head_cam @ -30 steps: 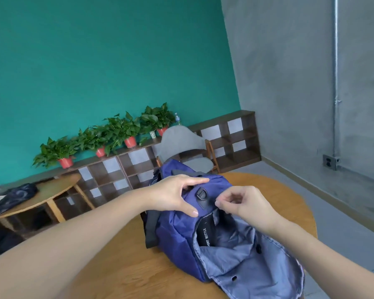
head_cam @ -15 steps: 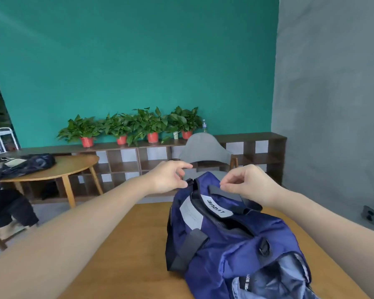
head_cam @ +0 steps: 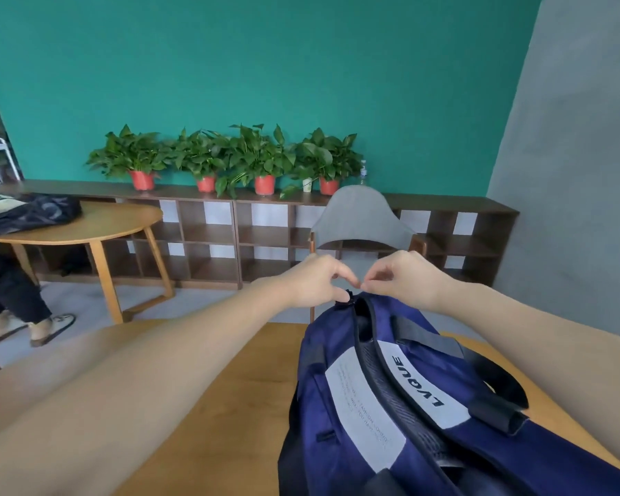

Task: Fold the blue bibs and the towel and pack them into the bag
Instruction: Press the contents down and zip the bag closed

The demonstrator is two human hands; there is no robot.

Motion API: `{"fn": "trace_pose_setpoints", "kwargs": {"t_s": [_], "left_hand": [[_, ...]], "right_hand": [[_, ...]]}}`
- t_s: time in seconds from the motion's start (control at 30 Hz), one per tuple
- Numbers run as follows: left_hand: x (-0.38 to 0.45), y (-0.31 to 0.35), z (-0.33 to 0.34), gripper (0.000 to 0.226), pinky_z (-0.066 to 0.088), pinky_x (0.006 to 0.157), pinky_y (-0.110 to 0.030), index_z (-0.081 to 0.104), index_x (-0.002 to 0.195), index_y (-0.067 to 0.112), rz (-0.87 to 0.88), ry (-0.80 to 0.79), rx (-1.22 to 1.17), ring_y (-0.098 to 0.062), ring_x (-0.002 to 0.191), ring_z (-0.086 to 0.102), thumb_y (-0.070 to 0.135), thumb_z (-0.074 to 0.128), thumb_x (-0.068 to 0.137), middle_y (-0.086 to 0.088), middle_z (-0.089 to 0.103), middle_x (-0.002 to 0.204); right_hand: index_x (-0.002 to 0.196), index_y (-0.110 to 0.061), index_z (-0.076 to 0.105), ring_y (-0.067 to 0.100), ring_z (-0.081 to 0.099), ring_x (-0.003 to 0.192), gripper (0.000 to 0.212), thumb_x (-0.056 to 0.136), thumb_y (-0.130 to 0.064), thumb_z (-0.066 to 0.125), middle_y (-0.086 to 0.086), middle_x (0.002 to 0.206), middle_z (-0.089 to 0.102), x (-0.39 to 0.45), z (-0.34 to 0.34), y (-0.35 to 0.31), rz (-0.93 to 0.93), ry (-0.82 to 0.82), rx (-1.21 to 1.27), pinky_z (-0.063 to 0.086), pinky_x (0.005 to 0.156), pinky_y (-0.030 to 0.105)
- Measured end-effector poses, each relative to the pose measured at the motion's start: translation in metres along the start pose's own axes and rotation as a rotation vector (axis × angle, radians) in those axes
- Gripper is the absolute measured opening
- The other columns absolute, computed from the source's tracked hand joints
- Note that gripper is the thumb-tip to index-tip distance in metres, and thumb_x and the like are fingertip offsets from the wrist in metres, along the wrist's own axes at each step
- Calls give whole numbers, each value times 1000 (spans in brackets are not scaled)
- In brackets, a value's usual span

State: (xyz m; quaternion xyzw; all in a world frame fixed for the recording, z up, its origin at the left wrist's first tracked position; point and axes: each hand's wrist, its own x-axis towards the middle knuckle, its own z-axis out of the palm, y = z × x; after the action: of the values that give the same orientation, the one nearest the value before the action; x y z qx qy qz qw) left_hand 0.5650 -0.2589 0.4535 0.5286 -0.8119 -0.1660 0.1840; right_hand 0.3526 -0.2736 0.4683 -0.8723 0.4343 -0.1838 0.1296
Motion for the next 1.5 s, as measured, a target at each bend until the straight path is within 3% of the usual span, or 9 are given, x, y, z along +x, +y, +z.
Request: {"fn": "trace_pose_setpoints", "kwargs": {"t_s": [0.2,0.37,0.6,0.8,0.93,1.2,1.33,1.43,1.5], "left_hand": [[33,-26,13,28,41,78,-23,77,109,36,28,-116,18,5,82,54,25,82,85,29,59,84],[44,-37,26,24,57,90,-34,73,106,34,24,-79,-26,-8,88,70,16,72,90,4,75,93],[41,-47,16,20,55,74,-22,78,91,23,53,-17,-253,-8,79,71,5,71,89,4,77,85],[36,-48,9,16,60,75,-28,76,97,14,32,-22,-390,-11,73,69,2,72,89,-10,77,85],[34,-47,6,16,59,74,-26,76,100,11,36,-52,-409,-8,72,69,0,71,89,-5,76,82],[35,-49,7,25,57,77,-26,79,95,21,49,-30,-401,-6,79,70,-1,68,91,6,77,85],[32,-47,2,21,52,99,-25,77,111,26,89,-89,-347,-1,102,68,14,69,96,16,75,106],[30,-43,2,25,41,96,-22,69,111,46,103,-191,-274,10,100,56,31,74,92,38,61,101],[33,-40,9,23,38,93,-25,69,103,45,117,-146,-230,6,101,53,31,78,88,30,59,107]], "right_hand": [[85,-28,79,-2,65,77,17,80,-44,82,-15,78,73,15,21,28,68,-63,-34,51,73,14],[93,-26,78,-7,68,75,26,74,-40,88,-16,76,75,16,36,41,98,-114,25,51,76,11],[90,-30,80,-4,65,80,5,87,-34,78,-18,81,74,18,48,31,40,68,141,48,74,13],[94,-36,79,3,63,74,15,82,-28,83,-23,75,71,20,59,22,24,106,204,46,70,13],[101,-32,80,9,59,82,20,82,-26,83,-12,85,64,21,64,21,-52,95,104,45,80,18],[84,-30,65,4,58,74,13,91,-24,74,-9,81,65,17,56,18,-5,143,156,44,67,19],[88,-27,66,5,59,65,8,94,-23,71,-11,75,67,15,46,15,32,198,257,50,69,27],[87,-24,69,1,55,59,8,93,-21,71,-7,75,68,13,40,13,55,220,311,49,64,23],[86,-22,70,-1,55,60,8,92,-20,72,-6,76,69,11,40,11,64,232,342,46,63,16]]}}
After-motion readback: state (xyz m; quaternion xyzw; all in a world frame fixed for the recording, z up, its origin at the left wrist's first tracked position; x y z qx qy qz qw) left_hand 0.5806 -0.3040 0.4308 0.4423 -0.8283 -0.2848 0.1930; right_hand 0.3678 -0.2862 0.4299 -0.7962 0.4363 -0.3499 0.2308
